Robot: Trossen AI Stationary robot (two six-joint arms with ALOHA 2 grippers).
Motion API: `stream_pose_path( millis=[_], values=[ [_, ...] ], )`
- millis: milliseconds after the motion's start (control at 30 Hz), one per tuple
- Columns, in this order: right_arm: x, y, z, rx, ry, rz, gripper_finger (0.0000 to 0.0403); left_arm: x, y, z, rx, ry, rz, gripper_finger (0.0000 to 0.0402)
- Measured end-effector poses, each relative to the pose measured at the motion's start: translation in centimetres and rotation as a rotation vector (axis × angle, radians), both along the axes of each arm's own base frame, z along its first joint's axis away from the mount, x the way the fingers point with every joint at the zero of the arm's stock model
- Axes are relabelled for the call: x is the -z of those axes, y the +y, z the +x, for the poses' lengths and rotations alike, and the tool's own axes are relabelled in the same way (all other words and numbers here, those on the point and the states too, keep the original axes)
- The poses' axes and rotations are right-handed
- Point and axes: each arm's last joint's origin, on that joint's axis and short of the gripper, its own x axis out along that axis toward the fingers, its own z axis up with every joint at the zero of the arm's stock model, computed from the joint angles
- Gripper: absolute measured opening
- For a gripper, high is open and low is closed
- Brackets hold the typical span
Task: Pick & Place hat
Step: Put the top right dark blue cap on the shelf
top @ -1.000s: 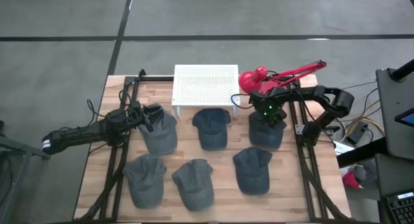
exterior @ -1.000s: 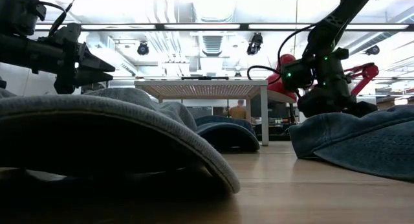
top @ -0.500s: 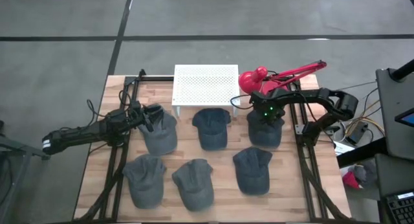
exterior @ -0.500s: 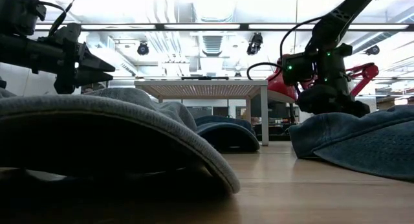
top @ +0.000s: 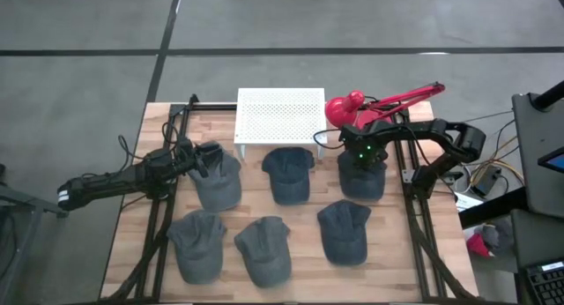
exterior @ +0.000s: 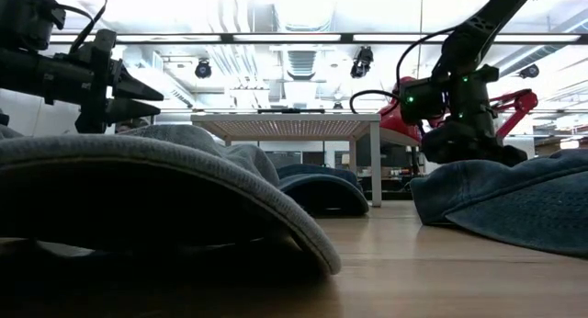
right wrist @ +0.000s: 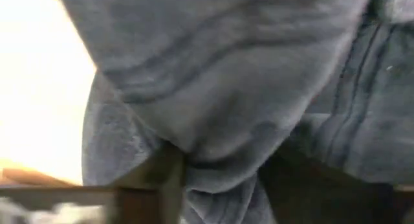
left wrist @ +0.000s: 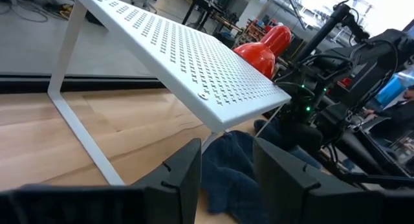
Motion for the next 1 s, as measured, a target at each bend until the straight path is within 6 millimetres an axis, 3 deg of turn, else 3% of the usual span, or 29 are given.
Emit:
stream_pose_path(
  millis=[167,400,533,767,1000],
  values=[
    [-0.3,0.4,0.1,-0.032,-0.033,0.033,0.0036,0.0,0.0,0.0,0.000,-0.001,-0.002,0.0142],
    [-3.6,2.3,-0.5,-0.102,-0.032,0.059,0.0030,0.0,0.0,0.0,-0.009,-0.033,-0.054,0.0142],
    [-7.1,4.1,-0.8,-0.179,-0.121,0.074,0.0030,0.0,0.0,0.0,-0.010,-0.042,-0.067,0.0142],
    [-15.1,7.3,0.3,-0.313,-0.493,0.002,0.0030,0.0,0.0,0.0,-0.011,-0.042,-0.068,0.0142],
    [-24.3,7.4,4.0,-0.375,-0.899,-0.433,0.0030,0.0,0.0,0.0,-0.011,-0.042,-0.068,0.0142]
  ],
)
